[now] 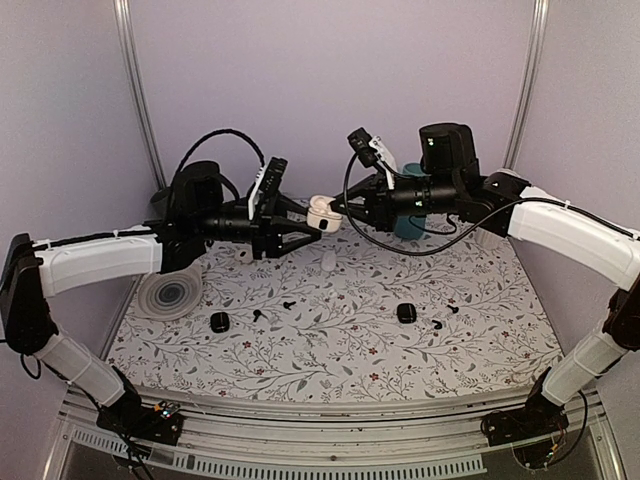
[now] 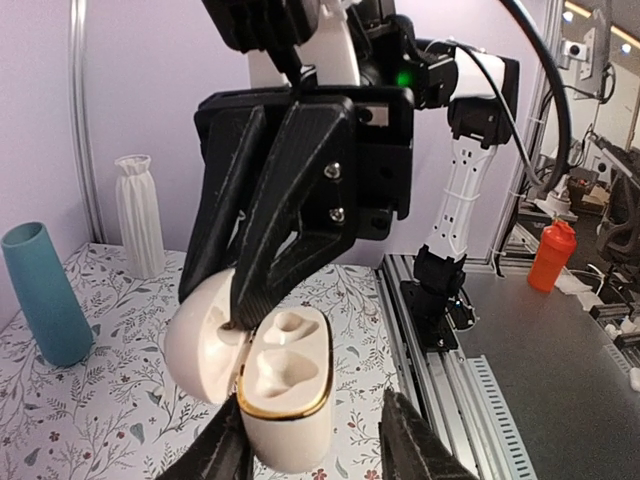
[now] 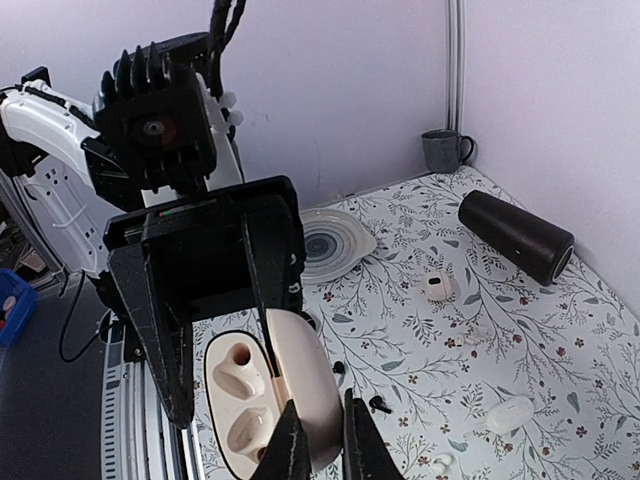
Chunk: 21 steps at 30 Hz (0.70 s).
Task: Insert the wireless bluetooth earbuds into the charging case
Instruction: Pass from the right arm to the left
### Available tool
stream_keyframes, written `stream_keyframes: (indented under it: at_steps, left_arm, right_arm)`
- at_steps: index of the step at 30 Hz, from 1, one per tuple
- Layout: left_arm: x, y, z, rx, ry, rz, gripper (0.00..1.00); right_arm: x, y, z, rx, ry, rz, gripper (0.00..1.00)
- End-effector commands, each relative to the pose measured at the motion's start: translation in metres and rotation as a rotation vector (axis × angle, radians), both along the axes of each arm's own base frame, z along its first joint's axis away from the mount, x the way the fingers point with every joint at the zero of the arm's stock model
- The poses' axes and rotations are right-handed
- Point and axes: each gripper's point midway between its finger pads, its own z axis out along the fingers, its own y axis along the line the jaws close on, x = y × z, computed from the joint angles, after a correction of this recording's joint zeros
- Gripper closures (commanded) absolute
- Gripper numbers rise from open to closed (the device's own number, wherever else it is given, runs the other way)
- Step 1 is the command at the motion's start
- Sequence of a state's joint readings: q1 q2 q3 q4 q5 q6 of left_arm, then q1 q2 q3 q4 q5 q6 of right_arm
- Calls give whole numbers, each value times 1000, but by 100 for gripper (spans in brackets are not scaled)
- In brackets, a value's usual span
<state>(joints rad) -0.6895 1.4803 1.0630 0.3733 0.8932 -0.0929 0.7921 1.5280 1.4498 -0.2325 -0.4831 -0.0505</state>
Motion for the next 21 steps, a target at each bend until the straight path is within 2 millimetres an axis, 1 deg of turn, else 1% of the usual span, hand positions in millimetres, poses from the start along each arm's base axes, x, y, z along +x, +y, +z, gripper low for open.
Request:
stream_keyframes:
  at_steps: [1,5,9,10,21]
  left_arm:
    - [-13,2,9,-47,-59,-11,58]
    - [-12,4,10,-73,-54,11,59]
    - [-12,5,12,-97,-33,21,60]
    - [-13,5,16,-113,-38,19,60]
    - [-12,5,19,-163,5,18,60]
  right_arm:
    - [-1,-2,15,20,-48,-15,96]
    - [-3,-2,19,32,-61,-16,96]
    - [-6,-2,21,37,-65,-11,96]
    - [-6,-2,20,38,-65,-10,96]
    - [-11,2,25,56,-78,-3,95]
